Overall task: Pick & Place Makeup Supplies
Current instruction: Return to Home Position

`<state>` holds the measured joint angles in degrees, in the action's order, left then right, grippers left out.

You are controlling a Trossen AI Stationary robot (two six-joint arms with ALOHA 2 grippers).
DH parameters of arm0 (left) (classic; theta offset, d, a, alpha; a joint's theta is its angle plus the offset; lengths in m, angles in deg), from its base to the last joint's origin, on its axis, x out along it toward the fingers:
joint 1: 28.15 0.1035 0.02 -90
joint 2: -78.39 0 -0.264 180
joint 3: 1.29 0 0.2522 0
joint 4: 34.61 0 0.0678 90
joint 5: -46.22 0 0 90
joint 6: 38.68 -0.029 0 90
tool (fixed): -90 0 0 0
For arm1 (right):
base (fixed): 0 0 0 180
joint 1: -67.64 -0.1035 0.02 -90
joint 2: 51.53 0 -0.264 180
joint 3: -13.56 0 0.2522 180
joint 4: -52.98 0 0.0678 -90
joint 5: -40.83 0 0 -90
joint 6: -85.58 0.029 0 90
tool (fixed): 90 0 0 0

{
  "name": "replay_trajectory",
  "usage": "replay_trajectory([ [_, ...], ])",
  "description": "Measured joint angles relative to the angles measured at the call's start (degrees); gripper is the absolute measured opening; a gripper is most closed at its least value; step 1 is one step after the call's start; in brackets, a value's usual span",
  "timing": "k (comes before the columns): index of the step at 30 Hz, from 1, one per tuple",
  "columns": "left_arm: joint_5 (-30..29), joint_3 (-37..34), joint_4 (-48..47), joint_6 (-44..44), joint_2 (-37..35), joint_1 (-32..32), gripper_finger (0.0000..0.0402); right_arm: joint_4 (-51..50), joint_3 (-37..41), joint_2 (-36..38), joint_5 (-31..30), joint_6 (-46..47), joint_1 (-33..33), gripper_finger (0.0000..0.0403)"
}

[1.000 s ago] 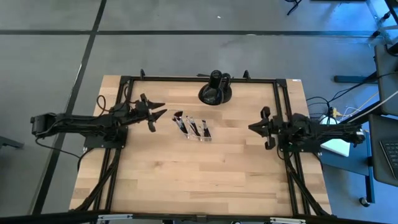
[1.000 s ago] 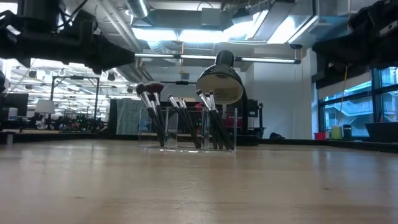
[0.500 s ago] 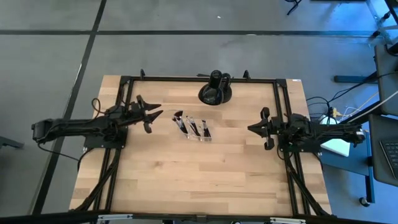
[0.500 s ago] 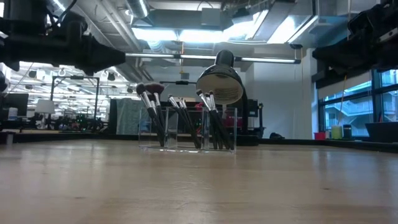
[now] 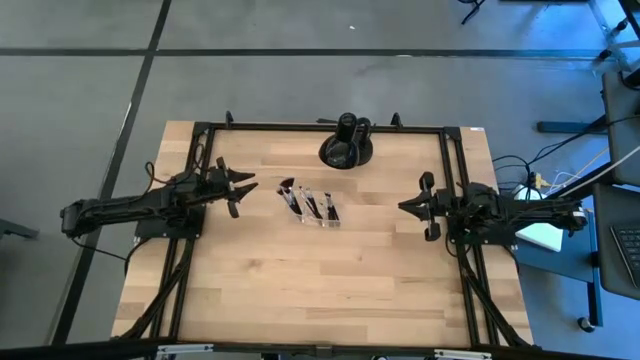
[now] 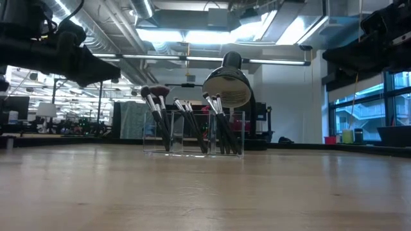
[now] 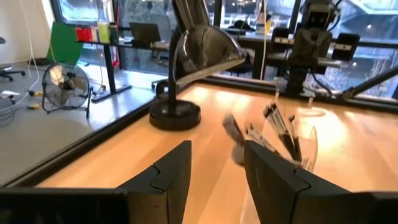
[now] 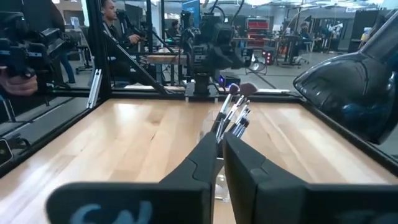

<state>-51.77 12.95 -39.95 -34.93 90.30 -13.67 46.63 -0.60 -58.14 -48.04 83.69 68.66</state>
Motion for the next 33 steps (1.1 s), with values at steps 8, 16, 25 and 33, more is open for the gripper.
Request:
replay_trajectory([
  [8, 1.6, 0.0, -6.7, 0.4, -4.8, 0.0, 0.0143, -0.5, 0.0, 0.0, 0.0, -3.5, 0.0, 0.0029],
  [16, 2.1, 0.0, -6.9, -0.9, -4.3, 0.0, 0.0143, -6.3, 0.0, 0.0, 0.0, -1.9, 0.0, 0.0029],
  [25, 1.9, 0.0, -6.9, -0.9, -4.3, 0.0, 0.0143, -6.2, 0.0, -0.3, 0.0, 0.1, 0.0, 0.0029],
  [33, 1.9, 0.0, -6.9, 0.2, -4.3, 0.0, 0.0143, -5.3, 0.0, -0.3, -2.6, -1.7, 0.0, 0.0029],
])
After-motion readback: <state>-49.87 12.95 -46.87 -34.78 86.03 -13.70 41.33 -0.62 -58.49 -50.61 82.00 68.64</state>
